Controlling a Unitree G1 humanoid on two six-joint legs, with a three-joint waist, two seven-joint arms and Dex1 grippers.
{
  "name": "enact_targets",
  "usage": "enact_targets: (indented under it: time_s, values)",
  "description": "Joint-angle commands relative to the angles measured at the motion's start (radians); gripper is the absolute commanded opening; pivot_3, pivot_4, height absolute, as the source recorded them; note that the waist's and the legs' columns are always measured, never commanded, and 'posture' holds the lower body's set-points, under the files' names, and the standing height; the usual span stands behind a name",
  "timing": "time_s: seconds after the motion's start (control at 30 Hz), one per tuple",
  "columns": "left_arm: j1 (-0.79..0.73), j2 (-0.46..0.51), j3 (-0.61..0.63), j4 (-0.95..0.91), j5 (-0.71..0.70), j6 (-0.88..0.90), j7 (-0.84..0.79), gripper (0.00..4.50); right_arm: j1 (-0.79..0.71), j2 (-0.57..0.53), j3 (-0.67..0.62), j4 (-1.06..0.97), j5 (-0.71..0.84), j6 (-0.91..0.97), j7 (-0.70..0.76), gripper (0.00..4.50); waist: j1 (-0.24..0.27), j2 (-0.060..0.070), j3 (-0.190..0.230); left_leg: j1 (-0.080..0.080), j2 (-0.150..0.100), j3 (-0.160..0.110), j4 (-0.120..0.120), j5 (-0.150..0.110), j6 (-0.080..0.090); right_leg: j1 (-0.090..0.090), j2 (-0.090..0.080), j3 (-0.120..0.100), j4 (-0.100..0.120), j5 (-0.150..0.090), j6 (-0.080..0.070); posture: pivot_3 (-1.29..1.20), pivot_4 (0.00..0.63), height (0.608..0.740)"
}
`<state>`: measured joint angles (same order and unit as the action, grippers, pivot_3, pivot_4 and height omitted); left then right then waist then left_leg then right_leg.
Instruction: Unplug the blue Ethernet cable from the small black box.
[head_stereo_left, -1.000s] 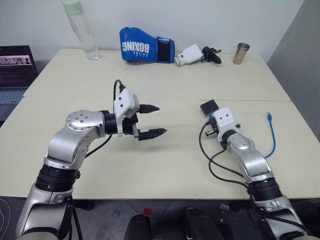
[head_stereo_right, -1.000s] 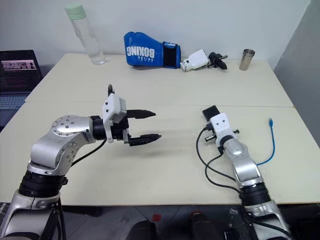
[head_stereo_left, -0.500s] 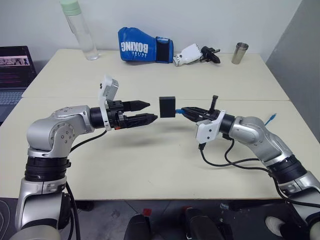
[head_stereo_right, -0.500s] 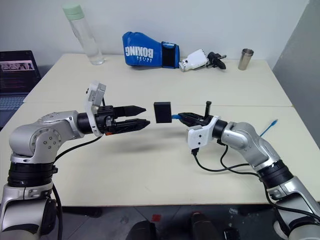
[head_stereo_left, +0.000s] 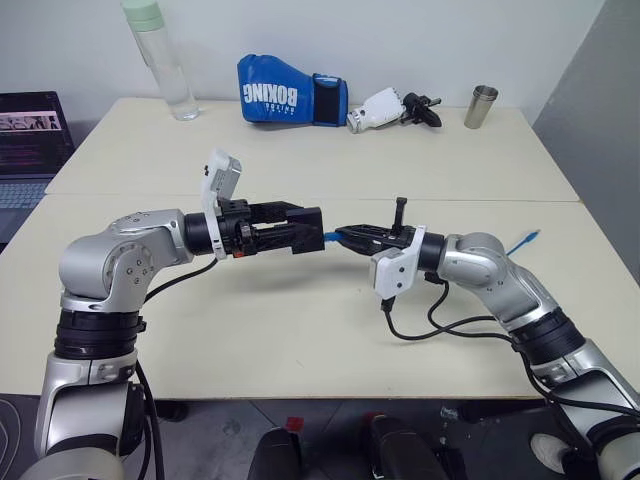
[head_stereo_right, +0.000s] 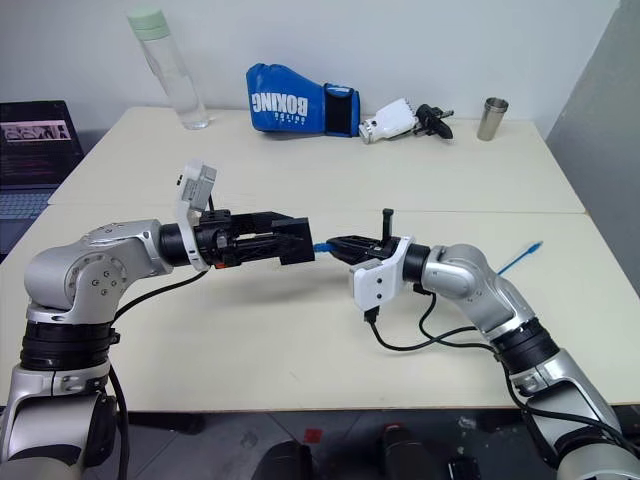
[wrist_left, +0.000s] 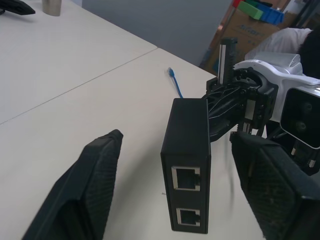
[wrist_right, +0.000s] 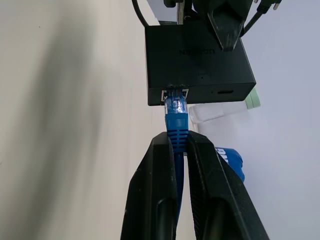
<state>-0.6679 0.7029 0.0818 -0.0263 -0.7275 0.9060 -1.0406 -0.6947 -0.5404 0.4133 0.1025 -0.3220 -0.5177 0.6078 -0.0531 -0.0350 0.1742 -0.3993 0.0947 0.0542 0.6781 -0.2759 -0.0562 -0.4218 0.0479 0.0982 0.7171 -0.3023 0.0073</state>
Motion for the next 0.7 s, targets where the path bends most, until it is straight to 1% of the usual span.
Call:
enact_targets:
  time_s: [0.03, 0.33, 0.37, 0.53, 0.57, 0.6, 0.7]
  values:
    - [-0.009, 0.012, 0.011, -0.002, -0.014, 0.001, -0.022, 2.80, -0.021, 0.009, -0.043, -0.037, 0.019, -0.012, -0.004, 0.05, 0.000, 0.000, 0.000, 0.000, 0.000, 0.000, 0.000, 0.000, 0.000, 0.000, 0.000, 0.000, 0.000, 0.000, 0.000, 0.00, 0.150, 0.740]
    - [0.001, 0.005, 0.009, 0.011, -0.007, 0.003, -0.037, 0.93, -0.028, 0.023, -0.064, -0.046, 0.017, -0.018, -0.015, 0.05, 0.000, 0.000, 0.000, 0.000, 0.000, 0.000, 0.000, 0.000, 0.000, 0.000, 0.000, 0.000, 0.000, 0.000, 0.000, 0.00, 0.150, 0.740]
    - [0.000, 0.003, 0.009, 0.014, -0.005, 0.001, -0.037, 0.77, -0.029, 0.026, -0.065, -0.047, 0.016, -0.020, -0.017, 0.05, 0.000, 0.000, 0.000, 0.000, 0.000, 0.000, 0.000, 0.000, 0.000, 0.000, 0.000, 0.000, 0.000, 0.000, 0.000, 0.00, 0.150, 0.740]
    - [-0.014, -0.005, 0.009, 0.032, -0.001, -0.004, -0.033, 0.78, -0.033, 0.029, -0.067, -0.056, 0.036, -0.020, 0.001, 0.05, 0.000, 0.000, 0.000, 0.000, 0.000, 0.000, 0.000, 0.000, 0.000, 0.000, 0.000, 0.000, 0.000, 0.000, 0.000, 0.00, 0.150, 0.740]
    - [-0.016, -0.005, 0.009, 0.035, 0.000, -0.005, -0.033, 0.78, -0.032, 0.029, -0.067, -0.059, 0.045, -0.017, 0.008, 0.75, 0.000, 0.000, 0.000, 0.000, 0.000, 0.000, 0.000, 0.000, 0.000, 0.000, 0.000, 0.000, 0.000, 0.000, 0.000, 0.00, 0.150, 0.740]
    - [-0.017, -0.005, 0.009, 0.036, 0.001, -0.006, -0.034, 0.78, -0.031, 0.029, -0.068, -0.061, 0.049, -0.015, 0.012, 0.81, 0.000, 0.000, 0.000, 0.000, 0.000, 0.000, 0.000, 0.000, 0.000, 0.000, 0.000, 0.000, 0.000, 0.000, 0.000, 0.00, 0.150, 0.740]
    - [-0.018, -0.005, 0.009, 0.040, 0.003, -0.008, -0.035, 0.78, -0.033, 0.021, -0.064, -0.065, 0.040, -0.021, 0.026, 1.51, 0.000, 0.000, 0.000, 0.000, 0.000, 0.000, 0.000, 0.000, 0.000, 0.000, 0.000, 0.000, 0.000, 0.000, 0.000, 0.00, 0.150, 0.740]
